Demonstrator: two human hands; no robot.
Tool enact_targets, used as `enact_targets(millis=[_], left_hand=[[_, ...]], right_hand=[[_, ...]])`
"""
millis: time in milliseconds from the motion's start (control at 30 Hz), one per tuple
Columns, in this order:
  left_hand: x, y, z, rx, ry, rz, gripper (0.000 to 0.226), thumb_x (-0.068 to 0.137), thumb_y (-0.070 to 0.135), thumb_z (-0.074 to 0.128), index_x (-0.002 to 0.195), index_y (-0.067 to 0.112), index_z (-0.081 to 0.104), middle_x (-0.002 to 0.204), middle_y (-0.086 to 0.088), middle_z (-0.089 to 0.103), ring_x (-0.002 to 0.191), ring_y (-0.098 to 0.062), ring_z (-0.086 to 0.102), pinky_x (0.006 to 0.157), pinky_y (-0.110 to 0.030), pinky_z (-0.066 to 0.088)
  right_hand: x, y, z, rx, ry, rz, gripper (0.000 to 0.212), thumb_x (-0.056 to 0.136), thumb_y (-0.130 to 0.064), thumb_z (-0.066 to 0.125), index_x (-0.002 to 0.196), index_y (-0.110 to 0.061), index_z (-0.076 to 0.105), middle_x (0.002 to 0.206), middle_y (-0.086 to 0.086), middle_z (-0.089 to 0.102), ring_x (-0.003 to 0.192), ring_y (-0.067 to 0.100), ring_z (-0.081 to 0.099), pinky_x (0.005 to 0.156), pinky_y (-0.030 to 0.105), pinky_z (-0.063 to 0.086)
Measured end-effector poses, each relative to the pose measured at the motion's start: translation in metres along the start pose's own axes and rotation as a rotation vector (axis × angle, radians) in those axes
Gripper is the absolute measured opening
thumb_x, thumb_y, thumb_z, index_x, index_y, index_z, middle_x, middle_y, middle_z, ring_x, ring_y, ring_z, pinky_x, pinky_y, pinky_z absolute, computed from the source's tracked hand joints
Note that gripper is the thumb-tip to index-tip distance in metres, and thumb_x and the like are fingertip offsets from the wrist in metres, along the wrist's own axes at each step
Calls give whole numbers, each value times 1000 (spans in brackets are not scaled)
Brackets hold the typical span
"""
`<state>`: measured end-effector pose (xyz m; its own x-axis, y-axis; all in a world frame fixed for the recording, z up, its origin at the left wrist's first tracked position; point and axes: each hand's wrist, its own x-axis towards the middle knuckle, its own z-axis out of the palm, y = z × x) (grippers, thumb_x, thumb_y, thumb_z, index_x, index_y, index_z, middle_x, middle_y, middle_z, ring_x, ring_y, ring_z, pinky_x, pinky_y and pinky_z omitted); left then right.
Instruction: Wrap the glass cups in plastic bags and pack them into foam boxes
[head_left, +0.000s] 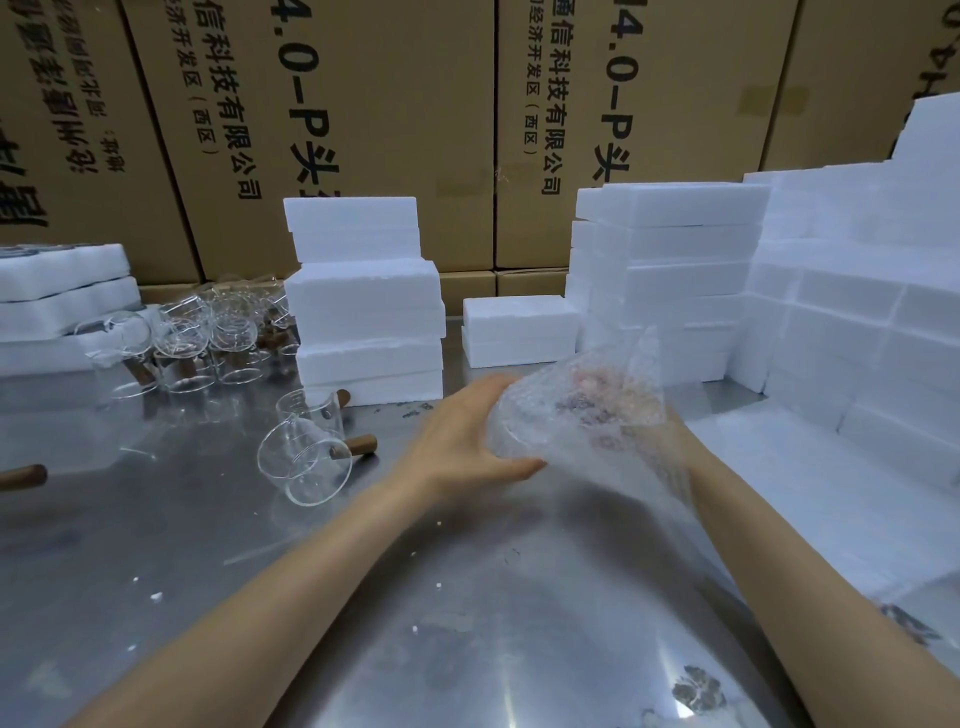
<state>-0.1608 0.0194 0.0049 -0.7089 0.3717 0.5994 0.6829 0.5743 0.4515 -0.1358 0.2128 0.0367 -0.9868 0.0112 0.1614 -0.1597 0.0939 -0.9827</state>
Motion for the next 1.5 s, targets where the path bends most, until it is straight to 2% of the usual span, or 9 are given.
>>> enact_targets(millis=[133,267,367,567,667,767,933,1133,1500], left_hand=[[-2,-6,4,-46,68,-202,57,66,40,83,115,27,59,110,13,64,101,-5,58,86,-26,47],[-1,-9,5,-390,145,-524,35,69,36,84,96,28,63,86,24,68,79,9,62,61,-5,44],[1,-6,2,-665,121,-669,37,67,46,81,95,23,71,91,12,74,83,0,69,72,-15,51],[-3,-1,3,-617,10,-570,46,69,39,81,107,16,68,98,5,74,84,-1,68,67,-11,48],[-6,-2,1,-610,-87,-501,41,73,30,81,110,17,68,102,3,74,92,-6,69,72,-11,49],[-8,-1,-3,-639,-162,-467,49,72,24,83,115,15,65,107,0,72,99,-12,68,81,-20,51],[-8,0,-8,-634,-308,-411,42,77,13,79,116,19,64,113,3,71,106,-12,66,93,-20,50],[-7,1,-4,-556,-400,-360,47,73,16,83,113,30,63,116,6,70,108,-8,64,93,-18,48],[-7,3,-1,-385,-369,-300,39,69,37,84,96,50,60,101,31,66,94,12,61,76,-2,41]], right_hand=[[7,2,-3,-220,173,-175,17,94,-10,51,96,-4,67,99,12,68,94,21,62,90,43,46],[3,-2,-8,-128,575,-484,20,92,-18,47,86,-29,62,80,-16,67,81,-2,59,73,13,43],[7,-1,-17,47,754,-460,17,90,-14,47,100,-24,57,98,-9,62,84,-8,52,69,0,36],[16,10,-18,46,235,-89,60,84,-42,63,137,-23,43,129,-6,47,116,10,45,91,26,30],[16,14,-10,42,63,12,63,77,-42,70,131,-24,45,119,-8,57,101,-2,58,74,10,41],[15,16,-10,49,58,5,28,84,-26,68,109,-15,62,88,-7,68,70,2,68,46,9,46],[12,12,-14,54,166,-14,43,82,-37,69,105,0,64,107,21,67,100,37,64,83,48,55],[10,11,-9,-5,211,-201,22,81,-29,70,84,-7,70,75,0,66,68,9,61,55,13,47],[3,6,4,7,14,-180,10,82,-24,68,83,-15,71,78,-2,74,76,15,70,61,22,54]])
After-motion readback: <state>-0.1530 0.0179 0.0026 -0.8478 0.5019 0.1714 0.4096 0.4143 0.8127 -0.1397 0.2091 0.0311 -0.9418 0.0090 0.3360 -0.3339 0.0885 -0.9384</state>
